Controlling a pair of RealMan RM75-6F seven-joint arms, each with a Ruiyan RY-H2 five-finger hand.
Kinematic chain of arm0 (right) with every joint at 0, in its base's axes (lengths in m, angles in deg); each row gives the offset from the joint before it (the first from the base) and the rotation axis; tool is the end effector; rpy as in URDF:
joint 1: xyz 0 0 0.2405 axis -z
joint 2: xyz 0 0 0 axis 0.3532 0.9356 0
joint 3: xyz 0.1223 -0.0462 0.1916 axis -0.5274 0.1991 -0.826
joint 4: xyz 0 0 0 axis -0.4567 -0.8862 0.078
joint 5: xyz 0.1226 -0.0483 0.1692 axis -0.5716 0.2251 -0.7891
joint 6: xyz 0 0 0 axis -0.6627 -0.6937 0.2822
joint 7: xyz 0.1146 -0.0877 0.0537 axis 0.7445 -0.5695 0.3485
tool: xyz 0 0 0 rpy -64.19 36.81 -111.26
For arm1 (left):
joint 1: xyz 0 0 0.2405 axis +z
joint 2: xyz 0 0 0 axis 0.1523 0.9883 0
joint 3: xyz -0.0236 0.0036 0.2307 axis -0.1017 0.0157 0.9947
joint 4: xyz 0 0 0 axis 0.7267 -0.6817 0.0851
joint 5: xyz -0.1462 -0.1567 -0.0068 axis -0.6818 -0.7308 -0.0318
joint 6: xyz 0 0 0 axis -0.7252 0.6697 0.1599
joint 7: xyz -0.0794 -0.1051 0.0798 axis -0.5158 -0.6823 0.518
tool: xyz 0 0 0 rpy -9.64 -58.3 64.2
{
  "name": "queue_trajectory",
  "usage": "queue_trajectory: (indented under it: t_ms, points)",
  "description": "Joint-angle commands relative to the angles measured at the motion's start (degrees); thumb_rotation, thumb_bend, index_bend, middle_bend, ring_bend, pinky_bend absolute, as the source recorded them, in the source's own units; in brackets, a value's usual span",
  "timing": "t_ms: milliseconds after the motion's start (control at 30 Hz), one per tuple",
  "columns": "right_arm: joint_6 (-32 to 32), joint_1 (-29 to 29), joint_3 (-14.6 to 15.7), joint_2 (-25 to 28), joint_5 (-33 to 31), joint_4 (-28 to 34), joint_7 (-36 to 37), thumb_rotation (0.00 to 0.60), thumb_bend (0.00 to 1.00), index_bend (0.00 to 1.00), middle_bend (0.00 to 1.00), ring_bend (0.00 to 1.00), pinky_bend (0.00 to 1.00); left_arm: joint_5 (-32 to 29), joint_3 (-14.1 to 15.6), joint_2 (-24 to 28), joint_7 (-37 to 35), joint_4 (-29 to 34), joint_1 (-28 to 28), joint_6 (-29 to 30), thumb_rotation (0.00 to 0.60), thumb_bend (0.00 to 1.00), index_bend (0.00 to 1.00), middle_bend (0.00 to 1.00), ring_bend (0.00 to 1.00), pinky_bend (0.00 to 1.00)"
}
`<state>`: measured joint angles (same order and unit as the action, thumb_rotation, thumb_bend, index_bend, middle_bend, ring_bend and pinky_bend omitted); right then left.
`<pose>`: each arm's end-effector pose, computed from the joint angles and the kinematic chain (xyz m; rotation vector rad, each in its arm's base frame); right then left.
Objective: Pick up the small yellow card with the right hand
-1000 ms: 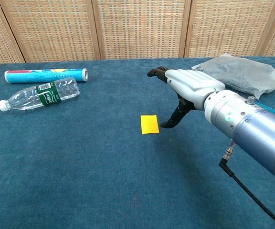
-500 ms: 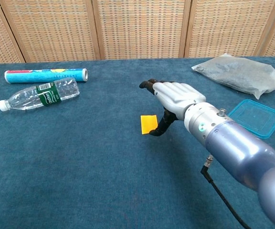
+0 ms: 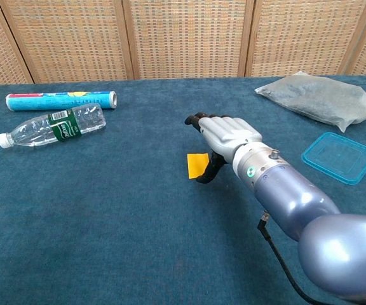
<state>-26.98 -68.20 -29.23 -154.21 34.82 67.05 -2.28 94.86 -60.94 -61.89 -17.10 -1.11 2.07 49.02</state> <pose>-0.0597 -0.3375 -0.1204 1.6797 -1.0090 0.9305 -0.3077 0.2085 0.1392 -1.3198 -0.9175 -0.8785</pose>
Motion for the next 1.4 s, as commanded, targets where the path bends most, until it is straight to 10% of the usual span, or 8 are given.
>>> queue_trajectory:
  t_ms: [33,600,1400]
  points:
    - [0.5,-0.4,-0.5,-0.6,-0.6,-0.9,0.6,0.600,0.33,0.11,0.00,0.00,0.00,-0.1,-0.1,0.0,-0.1,-0.1,0.0,0.1,0.600,0.18,0.00,0.00,0.00,0.00]
    - [3.3,-2.5,-1.1,-3.6,-1.3,-9.2,2.3,0.600,0.34,0.12,0.00,0.00,0.00,-1.8,-0.8,0.3,-1.8,-1.1,-0.2,-0.9,0.600,0.18,0.00,0.00,0.00,0.00]
    - [-1.5,-0.4,-0.3,-1.5,3.1,-7.8,4.5,0.600,0.82,0.17,0.00,0.00,0.00,-0.4,-0.2,0.4,-1.8,-0.3,0.0,0.0,0.600,0.18,0.00,0.00,0.00,0.01]
